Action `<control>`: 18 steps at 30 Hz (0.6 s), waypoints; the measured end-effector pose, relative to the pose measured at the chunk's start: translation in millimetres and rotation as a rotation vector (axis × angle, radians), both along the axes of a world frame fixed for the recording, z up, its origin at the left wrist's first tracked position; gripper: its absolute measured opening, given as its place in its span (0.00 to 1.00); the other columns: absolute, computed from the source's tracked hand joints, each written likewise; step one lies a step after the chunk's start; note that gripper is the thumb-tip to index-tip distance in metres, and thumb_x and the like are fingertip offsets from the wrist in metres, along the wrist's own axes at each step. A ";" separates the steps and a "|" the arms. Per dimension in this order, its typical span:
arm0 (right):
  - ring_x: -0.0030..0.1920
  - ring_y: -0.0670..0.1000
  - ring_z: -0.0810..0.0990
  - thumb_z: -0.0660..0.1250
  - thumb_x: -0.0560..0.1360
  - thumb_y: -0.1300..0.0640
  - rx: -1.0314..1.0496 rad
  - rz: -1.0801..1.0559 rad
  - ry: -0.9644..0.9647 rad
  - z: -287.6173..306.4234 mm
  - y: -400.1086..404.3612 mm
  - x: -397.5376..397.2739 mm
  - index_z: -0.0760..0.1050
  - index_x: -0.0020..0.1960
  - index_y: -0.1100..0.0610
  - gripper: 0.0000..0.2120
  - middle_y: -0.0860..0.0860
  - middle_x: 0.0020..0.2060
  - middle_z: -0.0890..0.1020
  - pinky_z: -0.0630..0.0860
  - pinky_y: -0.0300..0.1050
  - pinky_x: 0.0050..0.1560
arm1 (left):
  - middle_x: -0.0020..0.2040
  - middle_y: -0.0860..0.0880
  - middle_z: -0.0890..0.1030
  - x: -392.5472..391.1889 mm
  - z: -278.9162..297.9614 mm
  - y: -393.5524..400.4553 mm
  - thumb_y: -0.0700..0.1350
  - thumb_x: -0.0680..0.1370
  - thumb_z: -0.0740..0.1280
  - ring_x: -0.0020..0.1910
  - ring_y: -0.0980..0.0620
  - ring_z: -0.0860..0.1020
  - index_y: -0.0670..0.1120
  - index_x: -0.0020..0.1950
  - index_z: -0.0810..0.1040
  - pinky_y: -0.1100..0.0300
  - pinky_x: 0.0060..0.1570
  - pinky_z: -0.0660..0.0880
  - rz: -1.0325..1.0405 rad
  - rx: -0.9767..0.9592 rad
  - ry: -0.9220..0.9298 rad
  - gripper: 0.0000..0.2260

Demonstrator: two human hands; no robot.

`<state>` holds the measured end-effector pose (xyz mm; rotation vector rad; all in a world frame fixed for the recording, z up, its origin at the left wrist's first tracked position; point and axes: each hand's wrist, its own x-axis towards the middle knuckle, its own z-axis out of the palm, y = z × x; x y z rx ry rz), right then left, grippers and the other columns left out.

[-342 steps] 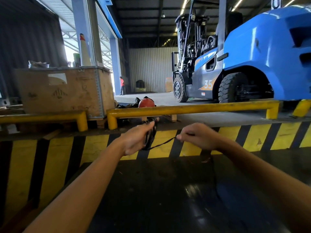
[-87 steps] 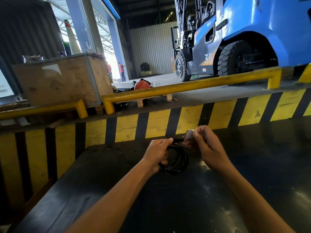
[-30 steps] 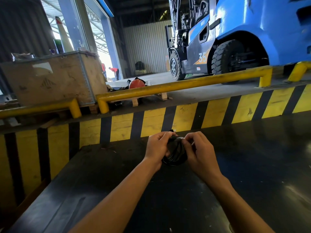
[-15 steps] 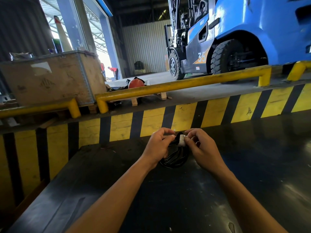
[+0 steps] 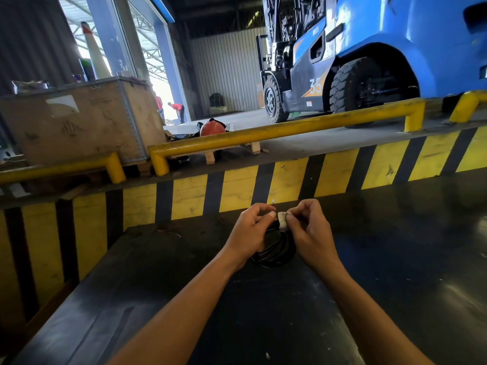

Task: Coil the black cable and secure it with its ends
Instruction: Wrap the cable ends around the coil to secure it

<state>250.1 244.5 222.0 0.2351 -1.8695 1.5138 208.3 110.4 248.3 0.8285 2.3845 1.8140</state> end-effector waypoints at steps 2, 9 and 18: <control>0.40 0.42 0.78 0.63 0.76 0.65 -0.029 -0.023 -0.005 -2.7 -0.6 2.3 0.67 0.44 0.48 0.13 0.49 0.39 0.77 0.79 0.36 0.41 | 0.44 0.45 0.81 0.5 -9.3 -1.0 0.48 0.80 0.62 0.26 0.58 0.75 0.45 0.59 0.74 0.65 0.27 0.72 0.007 0.058 -0.059 0.11; 0.48 0.53 0.78 0.63 0.76 0.62 -0.383 -0.102 -0.245 -35.6 8.9 2.1 0.69 0.52 0.53 0.07 0.54 0.47 0.77 0.78 0.47 0.46 | 0.52 0.48 0.82 7.6 -60.5 -14.7 0.37 0.73 0.71 0.51 0.55 0.81 0.48 0.60 0.75 0.60 0.49 0.78 -0.034 0.029 -0.286 0.17; 0.51 0.58 0.78 0.63 0.76 0.61 -0.383 -0.115 -0.682 -127.1 13.9 -4.3 0.70 0.50 0.56 0.04 0.59 0.49 0.78 0.78 0.58 0.54 | 0.59 0.43 0.79 14.7 -110.1 -25.2 0.37 0.75 0.69 0.50 0.48 0.80 0.47 0.62 0.74 0.52 0.53 0.79 0.110 0.133 -0.601 0.17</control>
